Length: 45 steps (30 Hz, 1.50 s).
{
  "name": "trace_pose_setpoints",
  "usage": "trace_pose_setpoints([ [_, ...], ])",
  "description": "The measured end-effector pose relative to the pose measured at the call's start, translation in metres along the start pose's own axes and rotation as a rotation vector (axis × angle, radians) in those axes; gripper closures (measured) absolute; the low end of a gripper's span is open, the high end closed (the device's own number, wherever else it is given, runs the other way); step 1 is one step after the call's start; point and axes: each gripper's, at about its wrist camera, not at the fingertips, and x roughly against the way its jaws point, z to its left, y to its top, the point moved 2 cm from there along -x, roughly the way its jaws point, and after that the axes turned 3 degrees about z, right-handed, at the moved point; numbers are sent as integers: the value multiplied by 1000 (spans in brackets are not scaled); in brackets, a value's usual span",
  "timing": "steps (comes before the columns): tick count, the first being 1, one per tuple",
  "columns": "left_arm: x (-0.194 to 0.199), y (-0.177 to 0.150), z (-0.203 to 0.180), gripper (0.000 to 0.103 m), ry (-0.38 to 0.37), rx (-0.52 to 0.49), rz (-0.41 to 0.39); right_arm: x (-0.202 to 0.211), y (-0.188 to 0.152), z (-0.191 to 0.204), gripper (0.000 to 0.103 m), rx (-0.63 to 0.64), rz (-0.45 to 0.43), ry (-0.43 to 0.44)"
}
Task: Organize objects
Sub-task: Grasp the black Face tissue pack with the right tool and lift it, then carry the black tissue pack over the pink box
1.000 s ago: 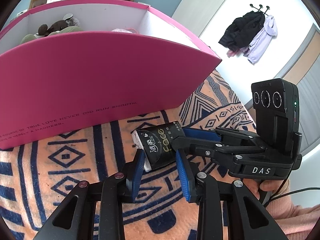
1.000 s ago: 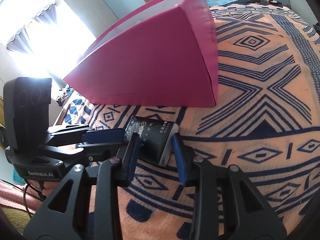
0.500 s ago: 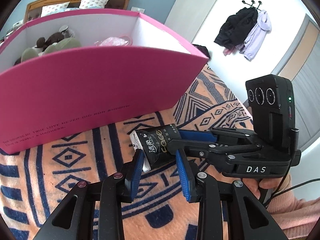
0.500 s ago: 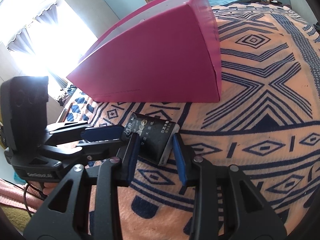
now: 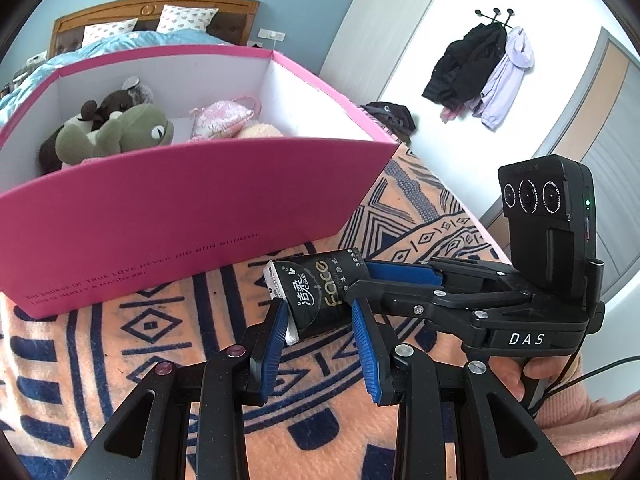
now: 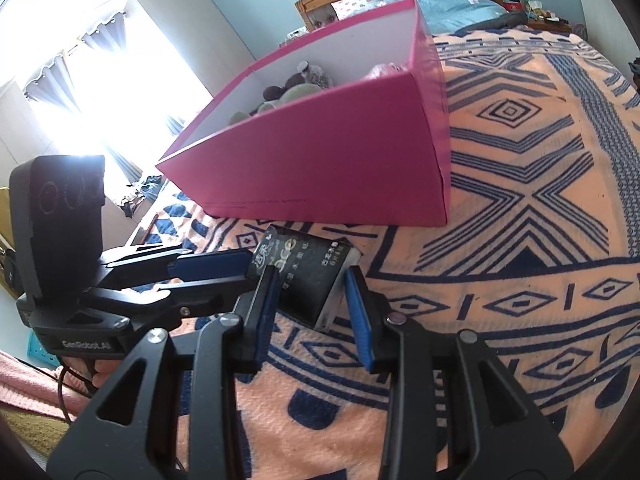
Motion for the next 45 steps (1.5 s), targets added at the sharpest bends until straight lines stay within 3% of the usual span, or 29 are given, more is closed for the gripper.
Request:
trace_pose_setpoints([
  [45, 42, 24, -17, 70, 7, -51, -107, 40, 21, 30, 66, 96, -117, 13],
])
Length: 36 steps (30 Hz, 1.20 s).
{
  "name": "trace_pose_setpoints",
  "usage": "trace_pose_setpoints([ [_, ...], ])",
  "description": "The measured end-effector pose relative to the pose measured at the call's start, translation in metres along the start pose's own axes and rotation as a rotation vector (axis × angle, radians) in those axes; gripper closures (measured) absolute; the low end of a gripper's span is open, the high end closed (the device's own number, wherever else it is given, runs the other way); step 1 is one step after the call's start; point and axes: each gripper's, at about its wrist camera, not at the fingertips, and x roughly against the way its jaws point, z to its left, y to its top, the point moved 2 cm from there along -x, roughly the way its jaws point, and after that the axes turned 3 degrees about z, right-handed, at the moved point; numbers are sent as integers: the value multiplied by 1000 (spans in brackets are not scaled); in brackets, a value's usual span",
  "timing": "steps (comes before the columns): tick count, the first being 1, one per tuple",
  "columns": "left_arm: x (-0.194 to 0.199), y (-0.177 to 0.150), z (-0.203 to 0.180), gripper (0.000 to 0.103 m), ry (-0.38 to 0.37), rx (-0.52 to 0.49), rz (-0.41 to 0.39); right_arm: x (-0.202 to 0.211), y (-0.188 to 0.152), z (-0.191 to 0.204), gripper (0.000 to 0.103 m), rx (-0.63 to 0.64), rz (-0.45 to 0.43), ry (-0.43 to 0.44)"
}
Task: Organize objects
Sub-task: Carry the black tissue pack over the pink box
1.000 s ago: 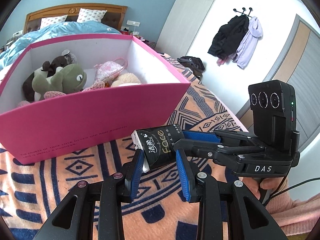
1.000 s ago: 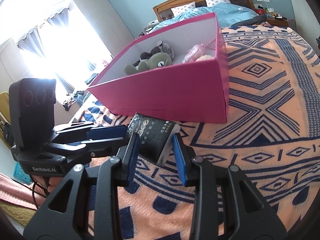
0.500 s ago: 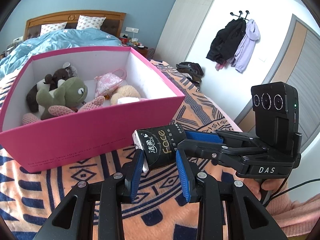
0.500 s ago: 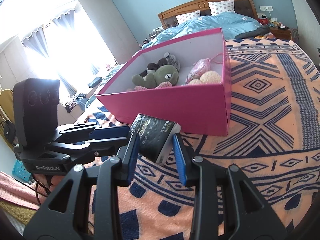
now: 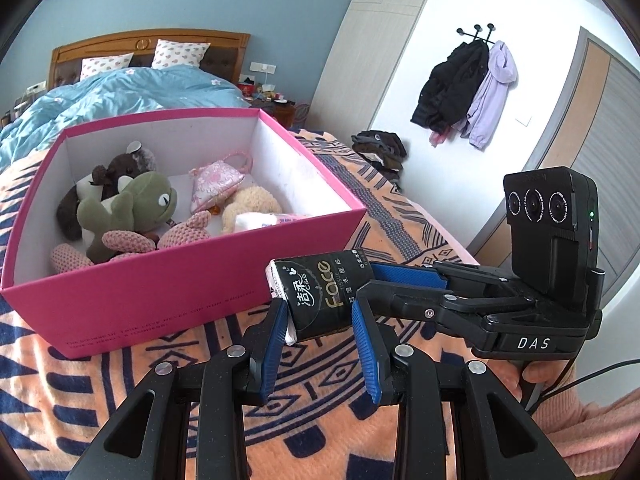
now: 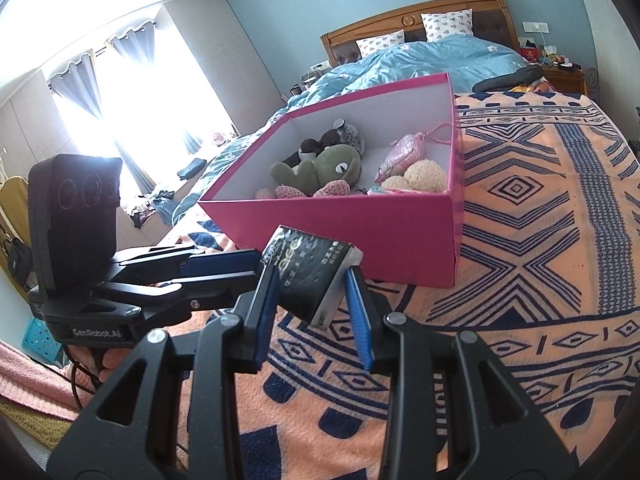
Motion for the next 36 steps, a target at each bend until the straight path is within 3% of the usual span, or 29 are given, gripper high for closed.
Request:
trace_pose_setpoints([
  [36, 11, 20, -5, 70, 22, -45, -51, 9, 23, 5, 66, 50, -45, -17],
])
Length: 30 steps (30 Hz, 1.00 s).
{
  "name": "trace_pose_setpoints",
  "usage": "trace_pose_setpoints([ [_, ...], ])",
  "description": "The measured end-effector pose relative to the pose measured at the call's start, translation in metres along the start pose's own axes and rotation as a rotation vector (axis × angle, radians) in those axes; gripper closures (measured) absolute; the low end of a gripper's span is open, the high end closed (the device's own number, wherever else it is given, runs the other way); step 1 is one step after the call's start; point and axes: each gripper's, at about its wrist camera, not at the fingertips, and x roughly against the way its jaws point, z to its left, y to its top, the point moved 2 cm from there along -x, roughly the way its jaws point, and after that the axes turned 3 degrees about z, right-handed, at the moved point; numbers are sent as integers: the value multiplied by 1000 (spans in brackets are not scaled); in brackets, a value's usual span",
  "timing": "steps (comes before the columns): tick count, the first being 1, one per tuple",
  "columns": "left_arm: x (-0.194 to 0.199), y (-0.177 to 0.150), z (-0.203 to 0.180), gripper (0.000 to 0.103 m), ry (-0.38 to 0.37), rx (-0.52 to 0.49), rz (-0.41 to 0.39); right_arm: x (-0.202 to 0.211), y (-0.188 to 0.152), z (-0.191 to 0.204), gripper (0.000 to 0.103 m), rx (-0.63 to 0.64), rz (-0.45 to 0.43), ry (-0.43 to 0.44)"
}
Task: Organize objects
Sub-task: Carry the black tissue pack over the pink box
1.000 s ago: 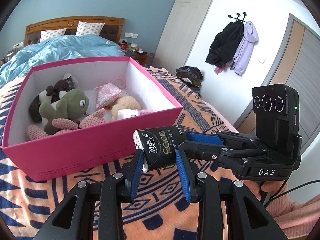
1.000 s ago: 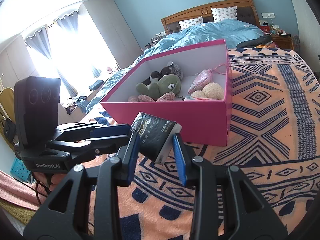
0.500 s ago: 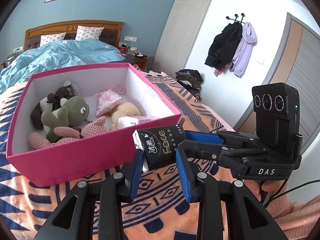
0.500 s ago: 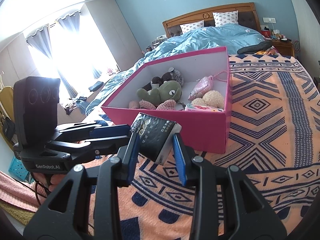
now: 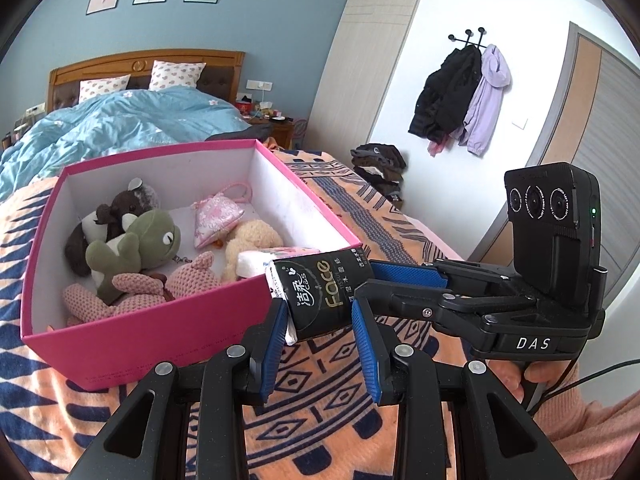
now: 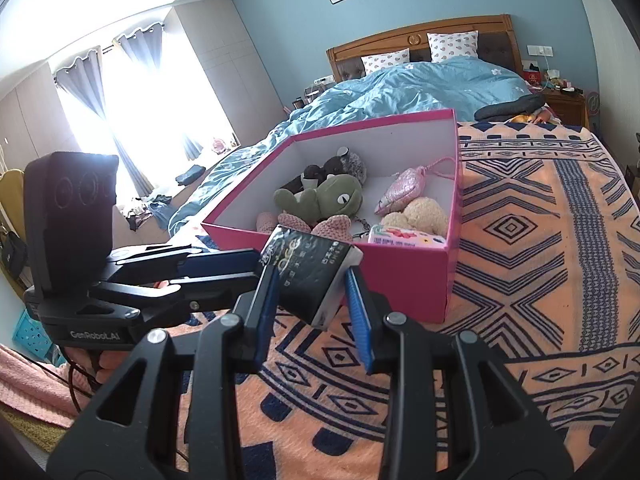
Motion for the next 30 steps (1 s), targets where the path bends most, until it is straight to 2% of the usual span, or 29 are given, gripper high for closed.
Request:
trace_pose_setpoints([
  [30, -1, 14, 6, 70, -1, 4, -17, -4, 18, -3, 66, 11, -18, -6],
])
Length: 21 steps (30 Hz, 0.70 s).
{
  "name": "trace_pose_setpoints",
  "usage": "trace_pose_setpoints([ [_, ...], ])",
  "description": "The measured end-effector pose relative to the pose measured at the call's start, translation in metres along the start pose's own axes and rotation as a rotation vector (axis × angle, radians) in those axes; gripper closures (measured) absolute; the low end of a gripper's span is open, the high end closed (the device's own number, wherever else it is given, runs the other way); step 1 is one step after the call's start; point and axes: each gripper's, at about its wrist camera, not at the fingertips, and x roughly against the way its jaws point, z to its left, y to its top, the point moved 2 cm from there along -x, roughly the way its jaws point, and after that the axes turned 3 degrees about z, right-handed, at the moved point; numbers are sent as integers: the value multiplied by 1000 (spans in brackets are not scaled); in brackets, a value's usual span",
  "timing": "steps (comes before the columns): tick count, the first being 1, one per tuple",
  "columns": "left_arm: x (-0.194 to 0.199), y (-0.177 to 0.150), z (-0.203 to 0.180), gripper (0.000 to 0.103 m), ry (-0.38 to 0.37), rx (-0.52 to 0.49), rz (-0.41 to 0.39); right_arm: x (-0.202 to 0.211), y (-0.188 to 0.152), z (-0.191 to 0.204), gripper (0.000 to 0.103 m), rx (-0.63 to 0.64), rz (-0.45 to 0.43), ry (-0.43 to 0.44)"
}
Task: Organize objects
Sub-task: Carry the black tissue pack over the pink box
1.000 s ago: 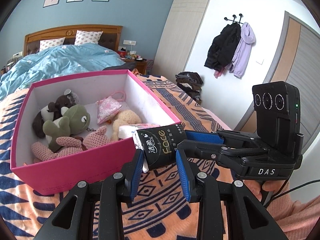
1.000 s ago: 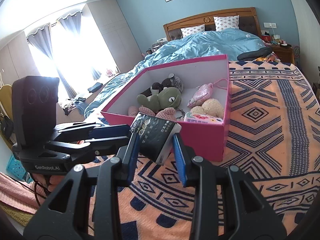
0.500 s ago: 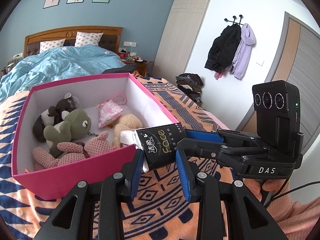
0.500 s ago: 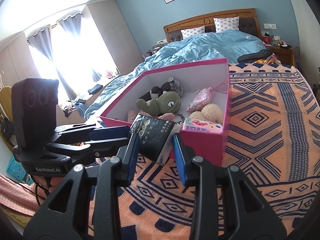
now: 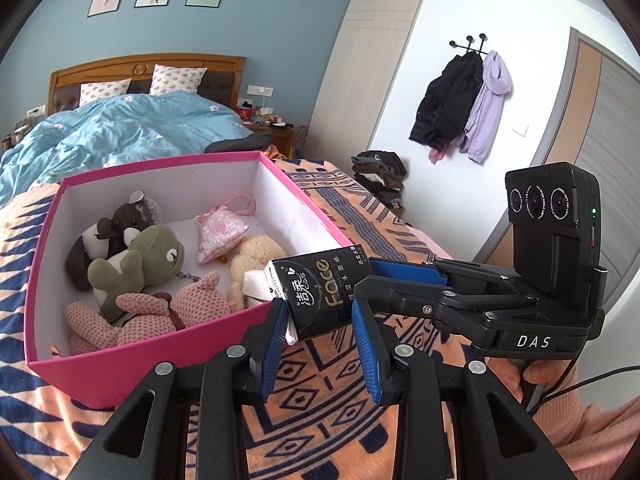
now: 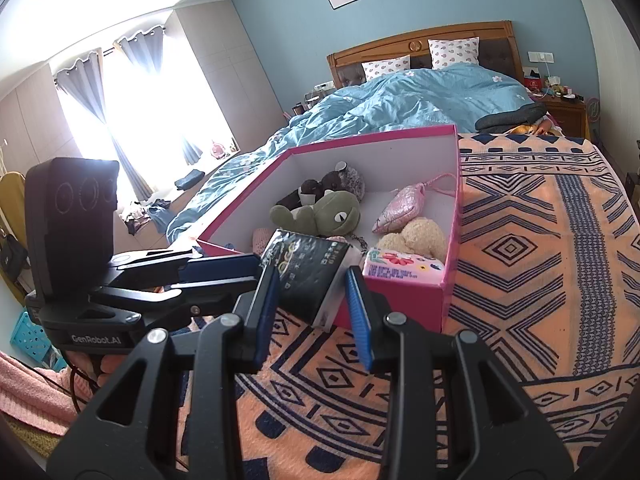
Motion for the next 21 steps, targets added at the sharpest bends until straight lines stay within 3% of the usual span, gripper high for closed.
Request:
trace_pose_setpoints([
  [21, -2, 8, 4, 70, 17, -6, -10, -5, 9, -6, 66, -2, -5, 7],
])
